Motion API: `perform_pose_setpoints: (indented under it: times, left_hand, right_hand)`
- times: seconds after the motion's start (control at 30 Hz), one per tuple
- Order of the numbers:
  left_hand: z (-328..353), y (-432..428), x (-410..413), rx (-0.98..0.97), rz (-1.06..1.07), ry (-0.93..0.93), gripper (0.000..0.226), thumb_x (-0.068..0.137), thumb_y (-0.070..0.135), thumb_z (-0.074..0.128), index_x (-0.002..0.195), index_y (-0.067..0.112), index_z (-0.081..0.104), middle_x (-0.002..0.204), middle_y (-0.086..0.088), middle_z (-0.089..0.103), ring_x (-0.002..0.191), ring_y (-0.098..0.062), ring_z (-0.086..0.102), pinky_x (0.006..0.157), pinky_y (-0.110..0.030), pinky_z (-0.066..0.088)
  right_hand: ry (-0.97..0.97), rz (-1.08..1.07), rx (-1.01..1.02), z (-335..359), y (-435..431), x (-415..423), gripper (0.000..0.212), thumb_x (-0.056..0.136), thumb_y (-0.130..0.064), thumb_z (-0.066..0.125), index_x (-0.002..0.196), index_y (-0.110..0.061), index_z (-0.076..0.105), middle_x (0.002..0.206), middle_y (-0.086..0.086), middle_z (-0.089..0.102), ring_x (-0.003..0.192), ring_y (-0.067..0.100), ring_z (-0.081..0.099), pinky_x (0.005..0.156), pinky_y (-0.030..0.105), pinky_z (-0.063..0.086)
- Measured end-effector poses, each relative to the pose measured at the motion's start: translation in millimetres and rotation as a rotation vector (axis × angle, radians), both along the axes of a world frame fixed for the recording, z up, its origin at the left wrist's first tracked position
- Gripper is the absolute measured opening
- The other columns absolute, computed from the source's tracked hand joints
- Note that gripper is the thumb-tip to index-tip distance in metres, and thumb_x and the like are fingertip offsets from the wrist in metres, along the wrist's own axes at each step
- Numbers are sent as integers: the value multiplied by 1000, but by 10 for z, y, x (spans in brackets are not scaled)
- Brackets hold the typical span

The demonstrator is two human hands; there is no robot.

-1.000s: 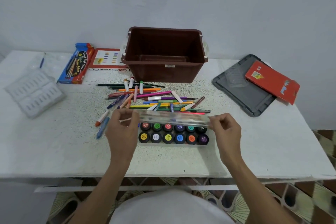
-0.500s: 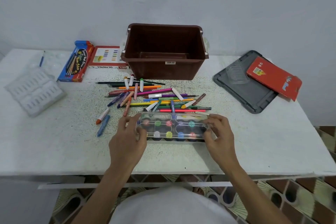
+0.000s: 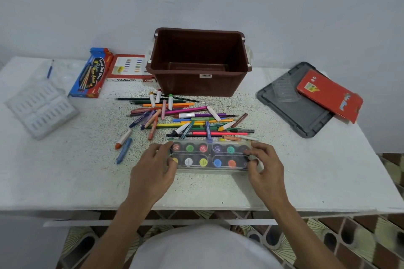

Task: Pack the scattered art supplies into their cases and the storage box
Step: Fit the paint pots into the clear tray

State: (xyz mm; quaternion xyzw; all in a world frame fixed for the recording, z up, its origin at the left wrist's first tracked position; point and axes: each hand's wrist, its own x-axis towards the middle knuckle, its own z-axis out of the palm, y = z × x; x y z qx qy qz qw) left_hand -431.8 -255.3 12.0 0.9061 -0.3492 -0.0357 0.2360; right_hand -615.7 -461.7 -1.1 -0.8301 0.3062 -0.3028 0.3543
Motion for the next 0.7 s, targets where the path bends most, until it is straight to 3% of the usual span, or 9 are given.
perform_pose_setpoints:
  times: [0.13, 0.27, 0.37, 0.43, 0.53, 0.7]
  left_hand:
    - [-13, 42, 64, -13, -46, -9, 38, 91, 24, 55, 130, 21, 54, 112, 2, 58, 91, -8, 48, 56, -20, 36]
    - [-39, 64, 119, -1, -86, -3, 49, 86, 36, 46, 132, 20, 54, 117, 1, 57, 107, -15, 49, 67, -25, 41]
    - [-50, 40, 110, -22, -92, -14, 49, 86, 37, 41, 126, 14, 57, 124, -3, 53, 113, -21, 47, 77, -31, 46]
    - [-52, 2, 90, -28, -95, -38, 51, 86, 38, 35, 124, 12, 57, 130, -5, 51, 117, -22, 44, 88, -41, 47]
    - [-52, -62, 39, 33, -150, -102, 51, 90, 33, 29, 128, 13, 55, 141, -9, 46, 127, -27, 41, 101, -49, 41]
    - [-78, -264, -75, 71, -349, -96, 53, 97, 35, 26, 138, 13, 51, 147, -8, 45, 139, -26, 37, 113, -46, 30]
  right_hand:
    - [6, 17, -24, -16, 5, -18, 36, 85, -24, 45, 101, -6, 72, 118, 5, 57, 111, 0, 52, 93, 7, 41]
    - [-12, 5, -29, -35, 17, -21, 35, 85, -24, 46, 98, -5, 72, 117, 6, 58, 109, 4, 53, 91, 6, 42]
    - [12, -2, -27, -64, 5, -25, 26, 86, -16, 50, 98, -6, 71, 118, 5, 57, 111, 7, 54, 92, 19, 47]
    - [42, 9, -55, -86, -3, -24, 30, 88, -23, 47, 99, -7, 70, 119, 6, 56, 112, 13, 55, 92, 28, 49]
    - [81, 35, -105, -104, -1, -17, 35, 89, -29, 42, 101, -7, 66, 121, 8, 53, 112, 21, 55, 90, 31, 49]
    - [114, 62, -153, -141, -7, -43, 30, 93, -28, 42, 105, -9, 63, 123, 5, 51, 113, 20, 54, 85, 29, 50]
